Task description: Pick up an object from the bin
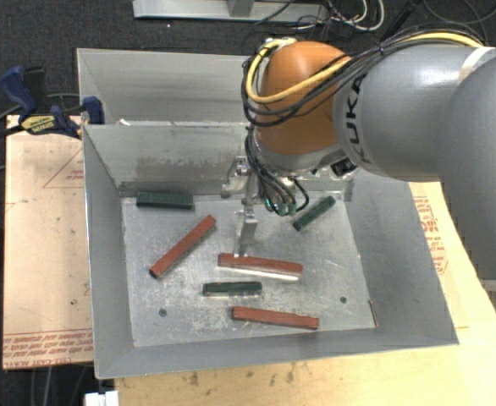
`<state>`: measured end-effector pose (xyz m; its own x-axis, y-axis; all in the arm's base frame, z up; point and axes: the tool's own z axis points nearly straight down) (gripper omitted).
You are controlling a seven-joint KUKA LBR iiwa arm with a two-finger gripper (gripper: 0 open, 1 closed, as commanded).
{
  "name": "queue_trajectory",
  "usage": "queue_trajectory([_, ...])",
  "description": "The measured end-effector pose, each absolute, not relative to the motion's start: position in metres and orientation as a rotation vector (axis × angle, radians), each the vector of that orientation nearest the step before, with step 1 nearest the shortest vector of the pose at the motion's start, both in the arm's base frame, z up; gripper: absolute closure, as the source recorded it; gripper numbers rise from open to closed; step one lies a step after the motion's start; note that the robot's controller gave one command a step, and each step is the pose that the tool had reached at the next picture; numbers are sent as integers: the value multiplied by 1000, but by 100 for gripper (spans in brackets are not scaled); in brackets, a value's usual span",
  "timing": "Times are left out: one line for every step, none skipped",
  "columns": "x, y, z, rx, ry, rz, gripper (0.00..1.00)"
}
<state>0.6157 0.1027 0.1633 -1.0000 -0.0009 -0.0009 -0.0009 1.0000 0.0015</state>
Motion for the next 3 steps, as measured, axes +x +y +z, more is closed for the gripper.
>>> queue_trajectory([537,86,85,-340,3063,14,100])
queue_trajectory([537,86,85,-340,3063,14,100])
queue_trajectory([518,73,261,-400,3114,1,100])
